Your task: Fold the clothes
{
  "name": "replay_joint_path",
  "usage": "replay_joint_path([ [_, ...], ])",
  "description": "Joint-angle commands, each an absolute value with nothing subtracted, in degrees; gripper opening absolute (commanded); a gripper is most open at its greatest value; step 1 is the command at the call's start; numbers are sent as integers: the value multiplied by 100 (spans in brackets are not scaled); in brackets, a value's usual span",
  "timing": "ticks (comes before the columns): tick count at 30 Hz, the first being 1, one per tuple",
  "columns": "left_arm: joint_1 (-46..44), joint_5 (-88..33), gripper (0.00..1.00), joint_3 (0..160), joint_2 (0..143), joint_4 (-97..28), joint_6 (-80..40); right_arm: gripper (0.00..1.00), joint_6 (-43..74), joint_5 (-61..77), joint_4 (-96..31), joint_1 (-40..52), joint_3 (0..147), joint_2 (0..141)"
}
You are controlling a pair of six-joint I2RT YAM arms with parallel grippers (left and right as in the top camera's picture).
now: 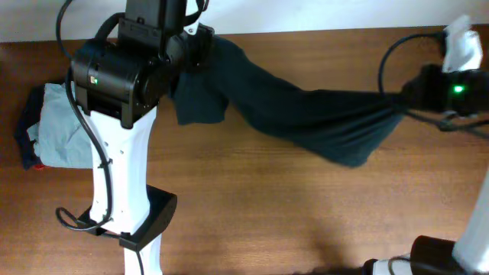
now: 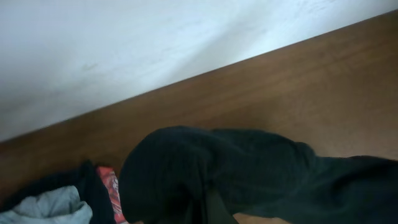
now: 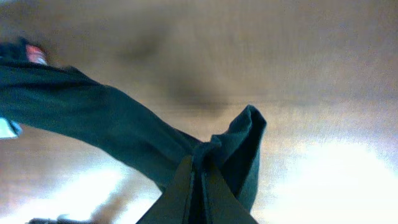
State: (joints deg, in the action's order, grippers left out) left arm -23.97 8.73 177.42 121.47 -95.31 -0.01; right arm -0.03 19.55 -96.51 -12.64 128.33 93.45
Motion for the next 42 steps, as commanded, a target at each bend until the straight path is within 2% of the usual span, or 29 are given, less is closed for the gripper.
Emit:
replay_joint_path([
  [1,-2383,1260,1,17675,12123,-9668,-454,4,21,1730,-9395,-1240,11913,9421],
  [9,-2209,1723,1,16470,12283,-9432,-794,4,23,1553,-8193,-1240,10674,9432],
  [16,-2018,1721,1,14953,12289,-8130,-834,4,23,1037,-7491,-1240,10554,9695],
  [22,-2023,1719,1,14811,12241,-8197,-974,4,93,1135,-7782,-1240,10571,9695],
  [28,-2036,1684,1,14811,12206,-9203,-1245,4,84,1129,-8735,-1240,10571,9520],
  [35,-2047,1271,1,14811,12158,-9647,-1256,4,19,941,-9080,-1240,10569,9373],
  [36,-2047,1286,2,14811,12158,-9603,-1256,4,19,910,-9039,-1240,10569,9376],
  [42,-2047,1284,20,14811,12160,-9091,-1234,4,16,829,-8851,-1240,10569,9376],
])
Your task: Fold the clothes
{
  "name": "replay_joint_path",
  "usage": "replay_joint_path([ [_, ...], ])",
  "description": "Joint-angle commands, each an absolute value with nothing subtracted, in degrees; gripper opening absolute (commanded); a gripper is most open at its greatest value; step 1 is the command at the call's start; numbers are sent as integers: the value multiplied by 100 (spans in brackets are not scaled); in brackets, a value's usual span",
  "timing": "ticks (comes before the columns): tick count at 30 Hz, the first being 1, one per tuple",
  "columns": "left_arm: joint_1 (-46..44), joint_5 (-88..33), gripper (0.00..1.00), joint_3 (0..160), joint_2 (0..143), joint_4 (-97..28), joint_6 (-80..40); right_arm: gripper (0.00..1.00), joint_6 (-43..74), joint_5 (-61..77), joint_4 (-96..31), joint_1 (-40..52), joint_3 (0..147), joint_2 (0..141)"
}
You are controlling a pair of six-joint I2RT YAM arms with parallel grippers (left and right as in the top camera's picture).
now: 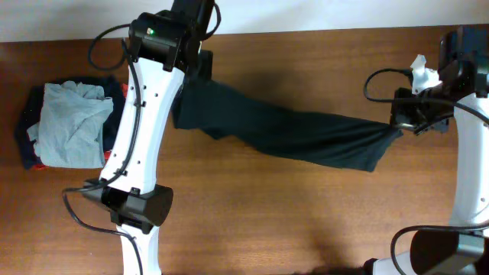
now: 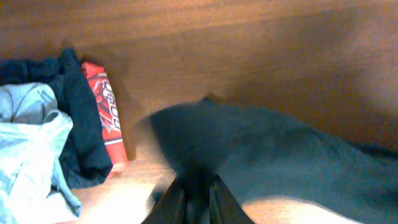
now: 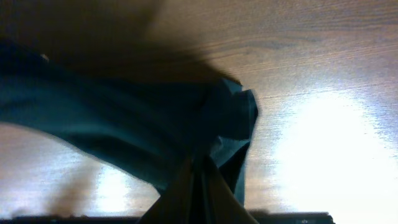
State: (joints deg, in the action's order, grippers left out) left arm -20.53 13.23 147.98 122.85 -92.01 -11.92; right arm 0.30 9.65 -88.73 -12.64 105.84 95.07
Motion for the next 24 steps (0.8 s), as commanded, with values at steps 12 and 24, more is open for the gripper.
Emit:
replay_joint_path([
  [12,-2099,292,27,14809,12464,-8589,-574,4,-25,832,-8849,-1238,10569,9376],
  [24,-2084,-1433,55,14809,14291,-7870,1022,4,-25,829,-8844,-1238,10569,9376],
])
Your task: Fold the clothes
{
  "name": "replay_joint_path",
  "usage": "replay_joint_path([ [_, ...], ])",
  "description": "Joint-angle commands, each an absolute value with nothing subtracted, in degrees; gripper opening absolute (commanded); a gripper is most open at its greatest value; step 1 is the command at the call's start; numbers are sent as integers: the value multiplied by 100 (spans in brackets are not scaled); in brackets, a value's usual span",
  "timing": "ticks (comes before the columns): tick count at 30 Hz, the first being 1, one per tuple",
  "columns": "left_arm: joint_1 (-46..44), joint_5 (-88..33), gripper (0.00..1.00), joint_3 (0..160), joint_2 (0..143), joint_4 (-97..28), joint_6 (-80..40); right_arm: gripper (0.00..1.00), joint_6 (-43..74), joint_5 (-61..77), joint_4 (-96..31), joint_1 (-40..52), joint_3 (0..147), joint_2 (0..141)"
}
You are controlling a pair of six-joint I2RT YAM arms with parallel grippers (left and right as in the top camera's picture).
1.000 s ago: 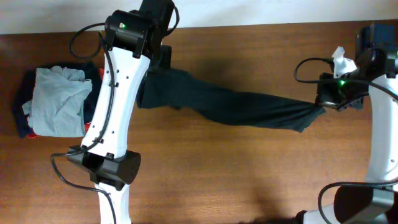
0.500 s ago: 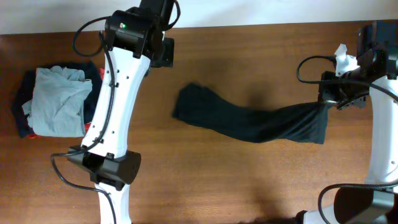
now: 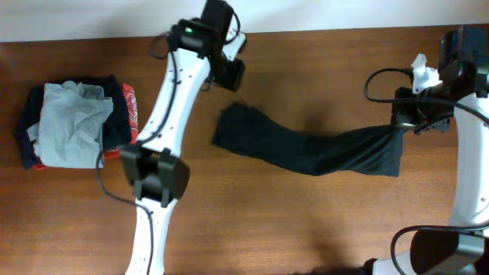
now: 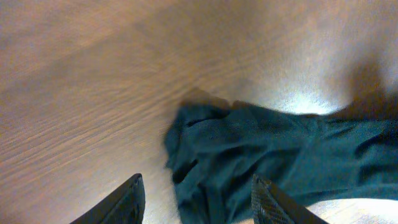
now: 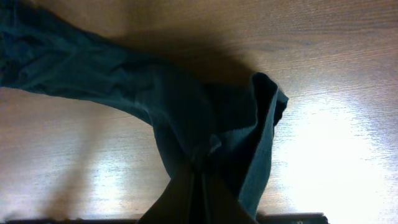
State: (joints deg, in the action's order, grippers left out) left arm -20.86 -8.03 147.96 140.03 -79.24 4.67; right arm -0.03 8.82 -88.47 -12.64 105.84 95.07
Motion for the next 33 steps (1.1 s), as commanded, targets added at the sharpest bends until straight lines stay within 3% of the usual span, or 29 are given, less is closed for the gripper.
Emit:
replay_joint_path([
  [1,-2084,-1417,55,14809,14451,-7819,1024,4,-23,832,-8844,-1238,10569,9376],
  [23,-2084,-1201,53,14809,15572,-7373,1295,4,-23,832,-8851,-1238,10569,9376],
  [30,-2084,-1201,17,14809,15579,-7402,1295,4,-23,829,-8849,-1238,10569,9376],
  [33,-2084,-1201,14,14809,15579,-7413,1293,4,-23,832,-8849,-1238,10569,9376],
])
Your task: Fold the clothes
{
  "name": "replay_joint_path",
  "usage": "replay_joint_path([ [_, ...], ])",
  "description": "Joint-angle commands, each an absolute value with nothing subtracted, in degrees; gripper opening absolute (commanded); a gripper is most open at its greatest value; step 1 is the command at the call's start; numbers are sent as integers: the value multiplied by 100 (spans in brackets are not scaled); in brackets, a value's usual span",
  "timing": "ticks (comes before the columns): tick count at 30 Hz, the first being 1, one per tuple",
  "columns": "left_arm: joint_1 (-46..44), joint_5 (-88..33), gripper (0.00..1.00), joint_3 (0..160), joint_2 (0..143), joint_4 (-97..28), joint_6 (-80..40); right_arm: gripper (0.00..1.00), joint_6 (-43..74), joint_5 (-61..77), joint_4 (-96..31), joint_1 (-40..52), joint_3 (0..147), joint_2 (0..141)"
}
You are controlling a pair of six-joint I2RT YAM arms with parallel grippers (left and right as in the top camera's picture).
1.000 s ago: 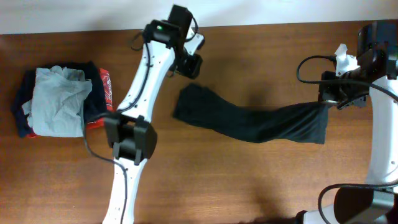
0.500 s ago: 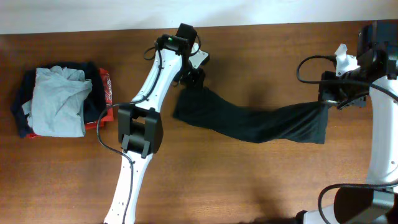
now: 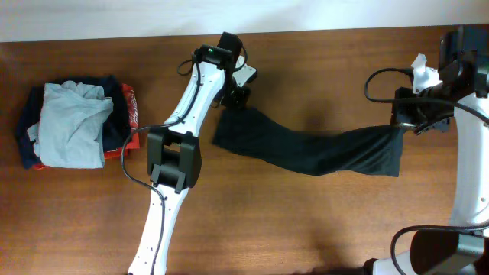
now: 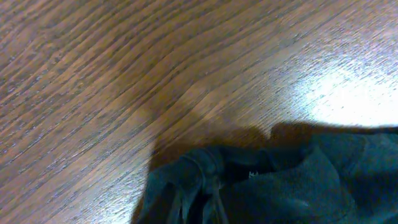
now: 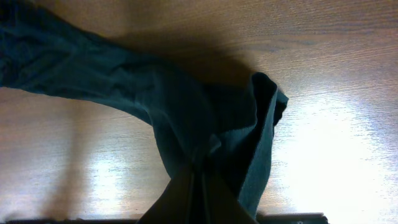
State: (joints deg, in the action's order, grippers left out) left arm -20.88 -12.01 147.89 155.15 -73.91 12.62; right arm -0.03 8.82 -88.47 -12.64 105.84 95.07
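A long dark teal garment (image 3: 306,149) lies stretched across the brown table (image 3: 290,229), from left of centre to the right side. My left gripper (image 3: 233,103) sits at its bunched left end, and the left wrist view shows that gripper (image 4: 198,208) shut in the folds of the dark cloth (image 4: 298,186). My right gripper (image 3: 399,128) holds the garment's right end slightly off the table. In the right wrist view this gripper (image 5: 199,180) is shut on a pinch of the cloth (image 5: 124,81), which runs off to the upper left.
A pile of clothes (image 3: 69,126) lies at the table's left end, a light blue-grey shirt on top of navy and red pieces. The white wall runs along the table's far edge. The right arm's base and cables stand at the right edge.
My left gripper was open above the garment's left end; now it is down on that end and shut on it. The right gripper and the rest of the garment have not moved.
First both grippers held the garment stretched between them above the table. Then it hung lower, still held at both ends. Then the left gripper was open and the left end lay on the table. Now the left gripper grips that end again.
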Motion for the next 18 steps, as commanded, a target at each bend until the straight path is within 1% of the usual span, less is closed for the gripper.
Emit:
replay_joint_path([
  [1,-2082,-1201,14,14811,15579,-7415,1293,4,-25,829,-8849,-1238,10569,9376],
  [5,-2082,-1199,13,14894,15579,-7441,1293,5,-23,829,-8847,-1238,10569,9382],
  [9,-2082,-1197,4,15395,15579,-7708,1249,5,-25,829,-8849,-1238,10569,9386],
  [10,-2082,-1194,1,15699,15579,-7848,1249,4,-25,829,-8849,-1238,10569,9386],
  [14,-2082,-840,1,16765,15579,-8302,972,5,-25,829,-8851,-1238,10569,9386],
  [18,-2084,-572,1,17981,15579,-8901,972,5,-25,832,-8851,-1238,10569,9386],
])
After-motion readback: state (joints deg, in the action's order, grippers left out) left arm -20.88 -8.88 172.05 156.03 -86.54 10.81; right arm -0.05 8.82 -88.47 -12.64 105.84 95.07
